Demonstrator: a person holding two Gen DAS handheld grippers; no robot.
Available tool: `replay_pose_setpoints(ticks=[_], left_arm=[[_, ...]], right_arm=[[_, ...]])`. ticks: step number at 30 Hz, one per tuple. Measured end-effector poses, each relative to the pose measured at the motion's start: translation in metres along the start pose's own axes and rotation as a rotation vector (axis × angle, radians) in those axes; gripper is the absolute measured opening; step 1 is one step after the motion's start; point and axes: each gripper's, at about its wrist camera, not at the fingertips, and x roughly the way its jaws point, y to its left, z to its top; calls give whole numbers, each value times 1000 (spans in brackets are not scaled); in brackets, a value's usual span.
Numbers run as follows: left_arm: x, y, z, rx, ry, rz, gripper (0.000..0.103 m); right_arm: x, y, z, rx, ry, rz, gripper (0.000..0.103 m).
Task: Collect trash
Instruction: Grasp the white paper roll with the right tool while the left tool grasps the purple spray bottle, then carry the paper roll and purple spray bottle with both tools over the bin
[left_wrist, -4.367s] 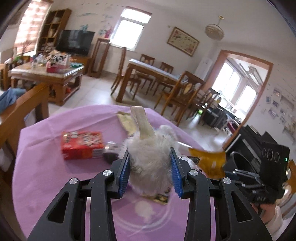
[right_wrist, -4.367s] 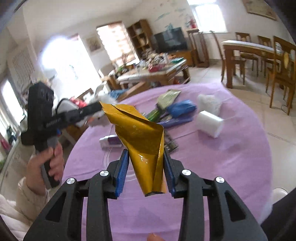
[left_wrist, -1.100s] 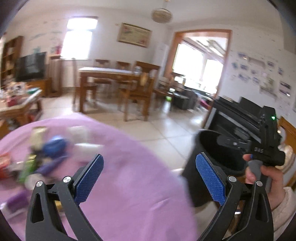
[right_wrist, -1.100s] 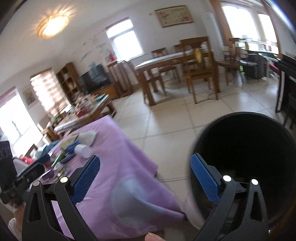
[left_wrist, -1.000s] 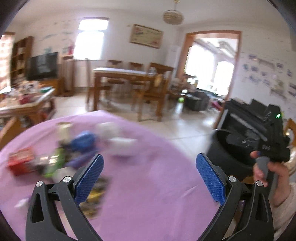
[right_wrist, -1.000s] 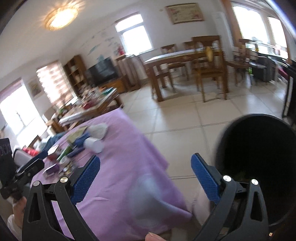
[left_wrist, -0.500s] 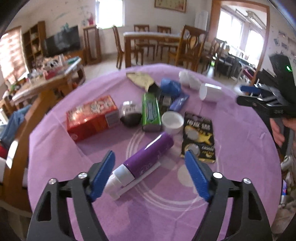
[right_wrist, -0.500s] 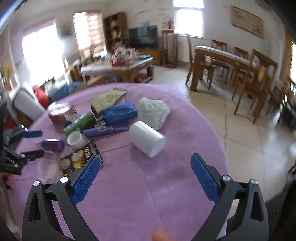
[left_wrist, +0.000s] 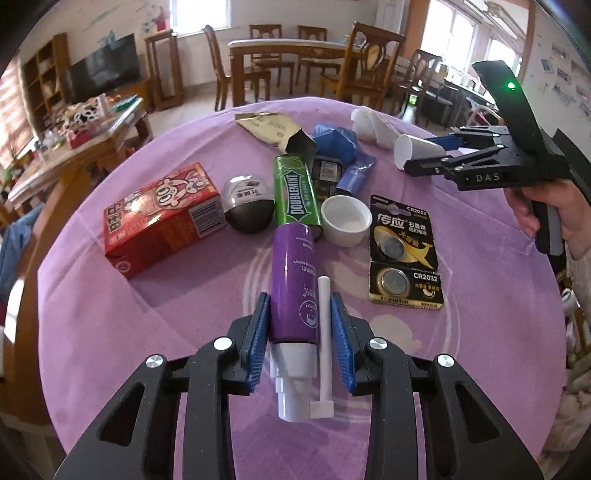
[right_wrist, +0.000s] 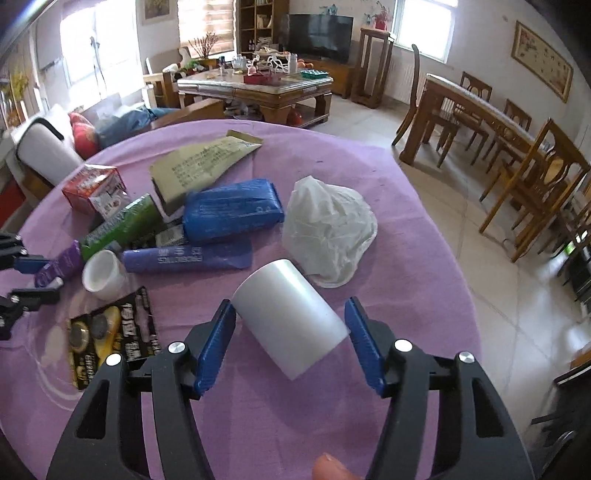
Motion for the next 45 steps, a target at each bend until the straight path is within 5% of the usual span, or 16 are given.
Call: replay_pose_setpoints(ticks=[7,17,24,33,45], left_arm=[[-6,3,4,-45,-54,-49,32],[-36,-8,5,-139,-233,-100,32],[-39,-48,25,-90,-286,-154,32],[-22,-134,79,-7,-332,-289,32],[46,-314,147,159,-298,-535,32]], right_arm=[[-21,6,-15,76,-50,78,61],[-69,0,-40,225,-173,189,61],[-98,-21,-64,326,-238,217,61],[-144,-79,-102,442,-331,141,61],[-208,-178,-188,673,-490,-141,61]])
